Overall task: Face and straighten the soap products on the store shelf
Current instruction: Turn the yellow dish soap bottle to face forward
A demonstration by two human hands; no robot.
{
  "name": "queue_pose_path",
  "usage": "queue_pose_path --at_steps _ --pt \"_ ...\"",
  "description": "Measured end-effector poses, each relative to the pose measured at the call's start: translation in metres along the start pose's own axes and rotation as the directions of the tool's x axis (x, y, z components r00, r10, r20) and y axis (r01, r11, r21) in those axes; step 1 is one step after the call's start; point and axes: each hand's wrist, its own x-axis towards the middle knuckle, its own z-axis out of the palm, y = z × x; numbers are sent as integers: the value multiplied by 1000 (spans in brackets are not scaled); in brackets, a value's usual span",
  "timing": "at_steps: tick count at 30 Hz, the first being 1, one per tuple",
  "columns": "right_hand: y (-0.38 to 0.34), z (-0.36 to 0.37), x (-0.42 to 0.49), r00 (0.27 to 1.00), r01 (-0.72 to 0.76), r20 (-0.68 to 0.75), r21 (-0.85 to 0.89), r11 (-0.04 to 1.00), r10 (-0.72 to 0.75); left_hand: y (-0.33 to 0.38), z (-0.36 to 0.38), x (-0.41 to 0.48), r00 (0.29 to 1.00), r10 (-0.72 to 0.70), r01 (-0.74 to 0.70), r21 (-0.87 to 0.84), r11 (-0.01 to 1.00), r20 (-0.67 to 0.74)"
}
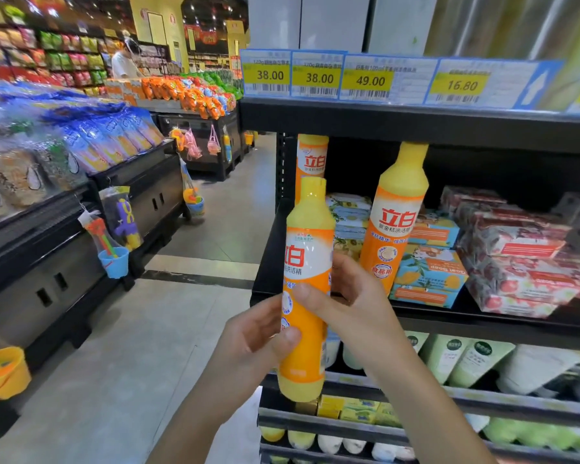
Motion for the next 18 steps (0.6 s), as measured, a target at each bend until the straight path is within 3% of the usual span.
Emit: queue_pose_path --at_steps 4,10,18 --pt "-2 -12 -10 991 -82 115 120 989 68 -2 9 -1 995 -70 77 -108 991 65" --pt "-5 -19 -8 999 -39 26 27 999 39 -7 15 2 995 -44 54 -118 992 86" --pt "2 -15 9 982 -88 -170 -35 995 81 -6 21 12 998 16 3 285 959 -65"
